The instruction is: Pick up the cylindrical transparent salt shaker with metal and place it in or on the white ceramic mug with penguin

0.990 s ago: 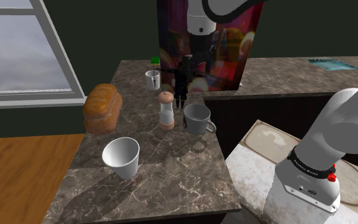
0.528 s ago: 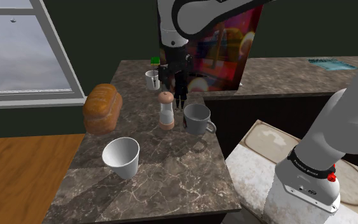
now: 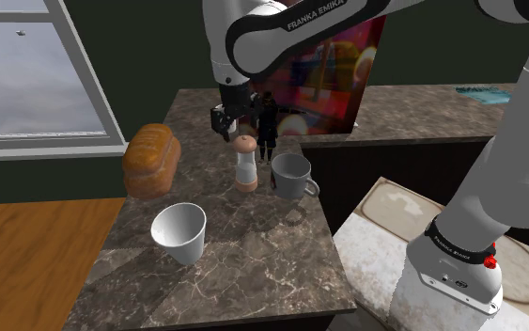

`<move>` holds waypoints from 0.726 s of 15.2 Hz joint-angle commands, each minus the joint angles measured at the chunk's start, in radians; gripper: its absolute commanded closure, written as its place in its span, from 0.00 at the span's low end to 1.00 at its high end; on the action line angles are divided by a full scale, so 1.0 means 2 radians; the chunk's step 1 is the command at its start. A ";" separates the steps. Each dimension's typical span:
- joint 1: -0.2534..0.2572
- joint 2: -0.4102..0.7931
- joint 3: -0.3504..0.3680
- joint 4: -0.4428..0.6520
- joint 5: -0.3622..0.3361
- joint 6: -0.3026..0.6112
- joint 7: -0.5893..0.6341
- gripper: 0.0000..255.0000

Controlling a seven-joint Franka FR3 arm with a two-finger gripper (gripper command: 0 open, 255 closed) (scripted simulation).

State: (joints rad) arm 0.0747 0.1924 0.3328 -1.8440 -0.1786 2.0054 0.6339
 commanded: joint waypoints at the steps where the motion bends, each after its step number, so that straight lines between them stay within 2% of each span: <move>1: 0.000 0.006 -0.001 -0.007 -0.003 0.012 0.002 0.00; 4: 0.000 0.014 -0.003 -0.020 -0.008 0.034 0.005 0.00; 11: 0.000 0.014 -0.003 -0.020 -0.008 0.034 0.005 0.00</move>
State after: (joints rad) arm 0.0740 0.2210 0.3274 -1.8845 -0.1946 2.0728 0.6446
